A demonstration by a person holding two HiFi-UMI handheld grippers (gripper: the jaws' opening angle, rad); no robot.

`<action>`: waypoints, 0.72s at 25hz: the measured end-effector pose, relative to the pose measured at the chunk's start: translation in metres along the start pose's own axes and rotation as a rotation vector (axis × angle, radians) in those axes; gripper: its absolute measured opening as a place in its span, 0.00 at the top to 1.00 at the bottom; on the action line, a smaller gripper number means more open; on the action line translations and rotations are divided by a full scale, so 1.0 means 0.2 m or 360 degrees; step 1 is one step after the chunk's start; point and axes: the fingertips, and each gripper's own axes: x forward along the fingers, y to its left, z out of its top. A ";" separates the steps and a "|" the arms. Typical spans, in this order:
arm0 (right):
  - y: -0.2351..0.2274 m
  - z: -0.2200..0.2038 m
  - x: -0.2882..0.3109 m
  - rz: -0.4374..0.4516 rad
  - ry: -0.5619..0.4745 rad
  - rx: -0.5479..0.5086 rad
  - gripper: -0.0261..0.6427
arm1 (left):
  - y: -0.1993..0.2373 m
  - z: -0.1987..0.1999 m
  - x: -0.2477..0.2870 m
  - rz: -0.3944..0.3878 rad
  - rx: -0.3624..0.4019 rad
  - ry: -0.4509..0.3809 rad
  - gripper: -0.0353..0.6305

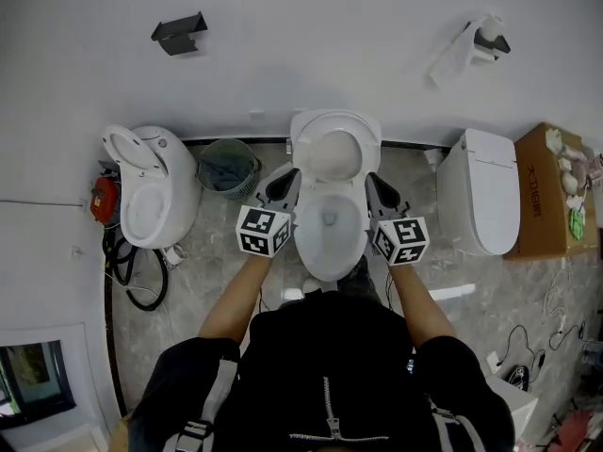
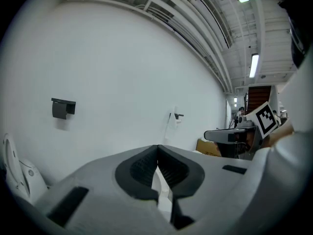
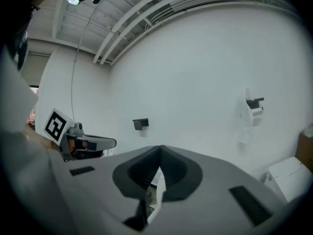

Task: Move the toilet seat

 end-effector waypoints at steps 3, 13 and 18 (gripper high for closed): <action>0.00 0.01 -0.05 -0.0030 -0.0034 -0.0007 0.96 | -0.01 -0.01 -0.05 0.0002 0.0008 0.0003 0.94; 0.00 -0.02 -0.17 -0.0046 -0.0040 0.0004 0.96 | -0.08 -0.04 -0.12 0.0008 0.0006 -0.0019 0.94; 0.00 -0.04 -0.20 -0.0055 -0.0032 0.0003 0.96 | -0.09 -0.05 -0.13 0.0001 0.0015 -0.0020 0.94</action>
